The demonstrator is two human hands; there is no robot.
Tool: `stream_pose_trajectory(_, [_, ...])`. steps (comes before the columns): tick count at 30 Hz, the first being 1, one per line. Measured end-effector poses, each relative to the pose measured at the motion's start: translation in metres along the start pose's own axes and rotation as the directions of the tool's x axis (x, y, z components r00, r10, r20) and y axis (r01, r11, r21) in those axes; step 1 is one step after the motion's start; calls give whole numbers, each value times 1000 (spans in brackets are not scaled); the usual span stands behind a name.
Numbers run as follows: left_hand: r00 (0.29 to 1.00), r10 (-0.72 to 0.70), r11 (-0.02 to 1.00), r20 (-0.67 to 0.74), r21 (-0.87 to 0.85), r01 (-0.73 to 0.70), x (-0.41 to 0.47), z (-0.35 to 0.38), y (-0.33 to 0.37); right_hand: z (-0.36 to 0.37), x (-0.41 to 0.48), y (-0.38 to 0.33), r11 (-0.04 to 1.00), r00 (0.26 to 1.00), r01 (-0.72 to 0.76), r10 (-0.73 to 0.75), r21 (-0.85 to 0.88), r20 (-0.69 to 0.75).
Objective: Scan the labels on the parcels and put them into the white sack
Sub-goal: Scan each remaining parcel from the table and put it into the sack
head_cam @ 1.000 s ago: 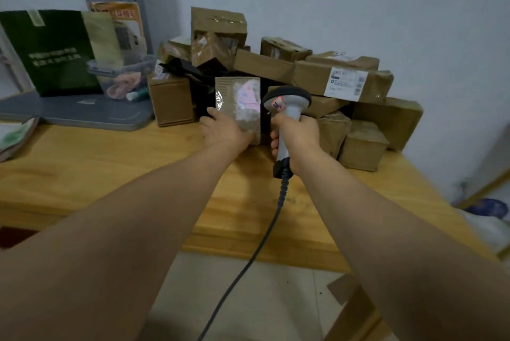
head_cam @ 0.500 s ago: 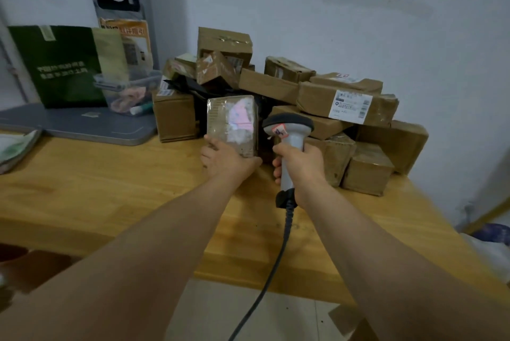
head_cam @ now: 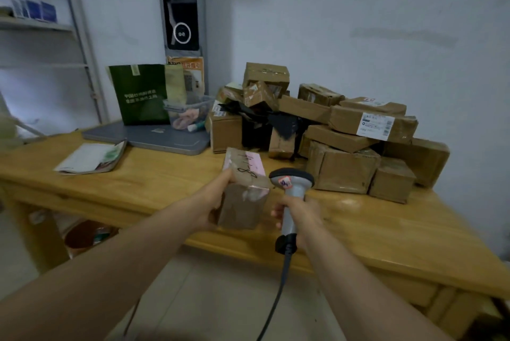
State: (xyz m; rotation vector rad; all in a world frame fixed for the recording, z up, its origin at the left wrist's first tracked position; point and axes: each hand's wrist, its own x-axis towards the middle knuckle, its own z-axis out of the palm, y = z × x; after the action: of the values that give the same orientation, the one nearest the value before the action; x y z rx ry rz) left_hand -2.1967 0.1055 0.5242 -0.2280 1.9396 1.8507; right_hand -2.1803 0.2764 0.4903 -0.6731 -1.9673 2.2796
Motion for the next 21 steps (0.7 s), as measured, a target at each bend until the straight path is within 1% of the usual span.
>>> stream_pose_trajectory(1, [999, -3, 996, -40, 84, 6, -7, -3, -3, 3, -6, 5, 1000, 1000, -10, 10, 6, 11])
stream_pose_trajectory(2, [993, 37, 987, -114, 159, -18, -11, -5, -5, 5, -11, 8, 1000, 1000, -18, 18, 16, 20])
stream_pose_trajectory(3, [970, 125, 971, -207, 225, -77, -14, -5, -5, 8, -16, 10, 999, 1000, -21, 21, 28, 24])
stream_pose_trajectory(4, [934, 242, 940, -262, 301, -159, -17, -5, -4, 10, -21, 11, 999, 999, -21, 20, 40, 26])
stream_pose_trajectory(5, [889, 366, 877, -276, 421, -230, -18, -4, -1, 12, -26, 11, 999, 1000, -19, 18, 50, 25])
stream_pose_trajectory(6, [852, 456, 788, -256, 562, -253, -16, -1, 2, 13, -28, 10, 998, 1000, -17, 16, 57, 21])
stream_pose_trajectory(8, [827, 520, 599, -212, 782, -176, -13, 5, 8, 15, -35, 8, 998, 1000, 2, -2, 59, 5])
stream_pose_trajectory(9, [836, 506, 522, -214, 847, -99, -11, 8, 9, 15, -37, 7, 998, 1000, 12, -12, 57, -8])
stream_pose_trajectory(11, [839, 476, 396, -263, 916, 62, -6, 13, 10, 14, -42, 6, 998, 1000, 15, -14, 66, -12])
stream_pose_trajectory(12, [826, 484, 353, -290, 928, 119, -6, 16, 11, 13, -44, 4, 997, 1000, 6, -6, 79, -1])
stream_pose_trajectory(14, [806, 493, 342, -329, 925, 168, -5, 20, 15, 8, -47, 2, 993, 1000, -14, 11, 114, 29])
stream_pose_trajectory(15, [810, 484, 350, -331, 922, 168, -5, 20, 17, 6, -48, 2, 991, 999, -21, 15, 131, 47])
stream_pose_trajectory(17, [841, 429, 384, -330, 909, 161, -2, 14, 23, 0, -50, 1, 986, 996, -28, 14, 164, 89])
stream_pose_trajectory(18, [858, 397, 424, -326, 894, 144, -3, 10, 28, -2, -51, 0, 983, 994, -30, 10, 181, 111])
stream_pose_trajectory(19, [878, 356, 486, -319, 866, 118, -5, 3, 31, -4, -52, 0, 979, 991, -35, 8, 201, 136])
stream_pose_trajectory(21, [903, 294, 665, -314, 746, 42, -9, -14, 32, -8, -56, -1, 964, 980, -57, 4, 258, 198])
